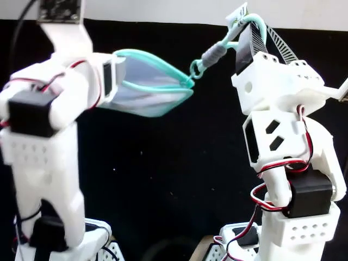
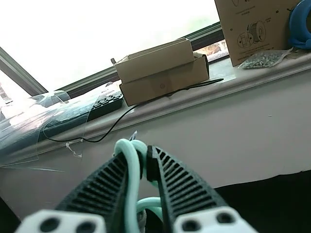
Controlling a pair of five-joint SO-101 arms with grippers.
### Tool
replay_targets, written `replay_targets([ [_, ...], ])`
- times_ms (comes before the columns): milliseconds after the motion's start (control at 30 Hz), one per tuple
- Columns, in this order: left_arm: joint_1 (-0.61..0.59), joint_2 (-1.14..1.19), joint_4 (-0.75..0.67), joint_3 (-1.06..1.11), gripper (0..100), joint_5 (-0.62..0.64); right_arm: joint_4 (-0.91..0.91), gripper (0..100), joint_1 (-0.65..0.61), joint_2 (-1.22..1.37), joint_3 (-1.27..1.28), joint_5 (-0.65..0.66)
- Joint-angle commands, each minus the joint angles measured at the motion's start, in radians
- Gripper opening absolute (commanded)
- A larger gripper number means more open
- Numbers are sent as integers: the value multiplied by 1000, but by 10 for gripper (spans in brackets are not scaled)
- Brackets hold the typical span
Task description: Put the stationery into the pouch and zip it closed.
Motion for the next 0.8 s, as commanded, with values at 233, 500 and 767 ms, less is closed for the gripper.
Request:
replay_targets([
  [233,8,-110,101,-44,181,-89,-30,7,-7,-19,39,-5],
  [500,13,-105,107,-42,212,-130,-31,7,-7,-19,38,-5],
  [767,202,-104,98,77,241,-213,-31,7,-7,-19,39,-5],
])
